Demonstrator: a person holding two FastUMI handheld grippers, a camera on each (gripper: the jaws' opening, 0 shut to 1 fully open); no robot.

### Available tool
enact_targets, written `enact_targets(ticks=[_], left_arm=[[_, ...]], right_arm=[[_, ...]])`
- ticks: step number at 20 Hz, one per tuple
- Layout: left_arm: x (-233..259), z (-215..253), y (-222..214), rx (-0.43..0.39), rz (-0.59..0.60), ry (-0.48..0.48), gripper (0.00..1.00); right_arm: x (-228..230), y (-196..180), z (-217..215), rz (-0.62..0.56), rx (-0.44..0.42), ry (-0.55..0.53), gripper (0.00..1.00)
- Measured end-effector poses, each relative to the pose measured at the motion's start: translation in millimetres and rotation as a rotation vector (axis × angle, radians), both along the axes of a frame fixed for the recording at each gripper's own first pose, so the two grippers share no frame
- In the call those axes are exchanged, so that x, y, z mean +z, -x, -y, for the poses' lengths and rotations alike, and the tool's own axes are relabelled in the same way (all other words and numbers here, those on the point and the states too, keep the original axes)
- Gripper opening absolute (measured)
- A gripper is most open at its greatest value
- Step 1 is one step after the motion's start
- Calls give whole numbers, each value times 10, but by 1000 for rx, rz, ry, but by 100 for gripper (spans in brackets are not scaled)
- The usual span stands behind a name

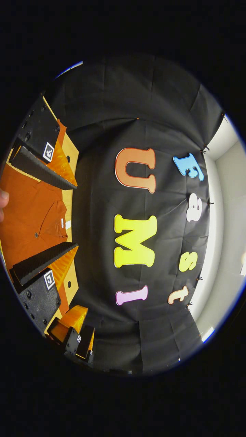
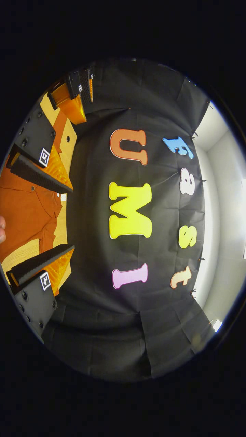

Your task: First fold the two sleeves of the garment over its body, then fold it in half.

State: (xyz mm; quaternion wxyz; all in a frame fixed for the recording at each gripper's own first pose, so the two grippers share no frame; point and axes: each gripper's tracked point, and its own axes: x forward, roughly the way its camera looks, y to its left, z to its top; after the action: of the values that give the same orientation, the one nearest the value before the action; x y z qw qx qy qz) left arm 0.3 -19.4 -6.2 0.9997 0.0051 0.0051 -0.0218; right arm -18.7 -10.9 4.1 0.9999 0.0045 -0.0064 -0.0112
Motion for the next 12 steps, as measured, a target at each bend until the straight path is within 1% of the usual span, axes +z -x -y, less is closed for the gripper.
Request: enact_targets(ticks=[12], left_arm=[[-95,62,-34,7,-18,-9,99]], right_arm=[[-107,-41,152,-36,-10,-11,95]])
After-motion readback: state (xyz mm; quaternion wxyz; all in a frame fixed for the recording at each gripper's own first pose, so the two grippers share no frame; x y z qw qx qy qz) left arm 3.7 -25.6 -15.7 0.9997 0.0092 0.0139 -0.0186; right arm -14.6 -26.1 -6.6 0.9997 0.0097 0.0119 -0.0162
